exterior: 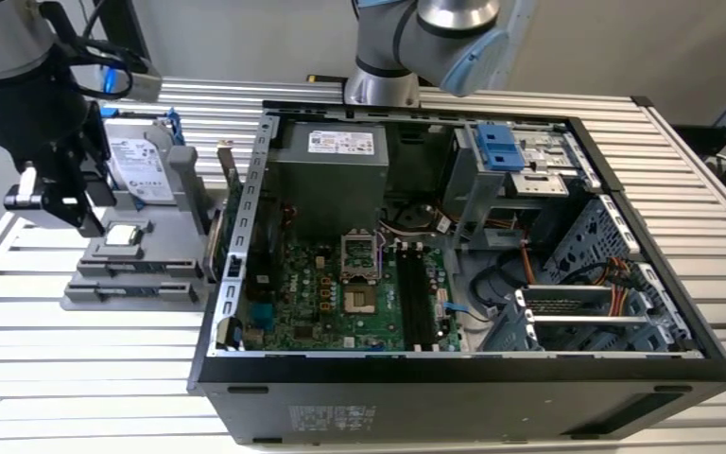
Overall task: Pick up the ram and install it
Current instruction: 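Pick up the ram and move it above insertion slot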
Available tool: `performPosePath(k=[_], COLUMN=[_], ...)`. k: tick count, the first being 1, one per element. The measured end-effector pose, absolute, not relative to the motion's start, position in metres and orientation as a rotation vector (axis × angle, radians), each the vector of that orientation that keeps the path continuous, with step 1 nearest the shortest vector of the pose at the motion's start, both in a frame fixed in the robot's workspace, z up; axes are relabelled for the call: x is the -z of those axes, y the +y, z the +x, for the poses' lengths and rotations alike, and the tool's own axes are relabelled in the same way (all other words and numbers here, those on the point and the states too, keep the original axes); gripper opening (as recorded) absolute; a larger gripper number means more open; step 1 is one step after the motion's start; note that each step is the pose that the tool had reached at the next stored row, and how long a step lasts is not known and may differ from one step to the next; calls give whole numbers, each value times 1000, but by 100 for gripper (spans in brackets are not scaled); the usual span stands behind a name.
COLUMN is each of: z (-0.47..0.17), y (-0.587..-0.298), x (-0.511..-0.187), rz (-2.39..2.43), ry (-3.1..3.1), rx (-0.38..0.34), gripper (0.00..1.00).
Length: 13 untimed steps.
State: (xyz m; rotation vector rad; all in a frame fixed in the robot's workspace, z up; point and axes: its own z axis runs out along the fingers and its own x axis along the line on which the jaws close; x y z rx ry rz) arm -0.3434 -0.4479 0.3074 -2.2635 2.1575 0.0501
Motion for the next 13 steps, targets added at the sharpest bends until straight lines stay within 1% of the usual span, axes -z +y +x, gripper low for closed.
performPosePath(k=[13], z=[-343], y=[-448], x=[-284], rz=[-2262], ry=[2159], rx=[-50], gripper=[100])
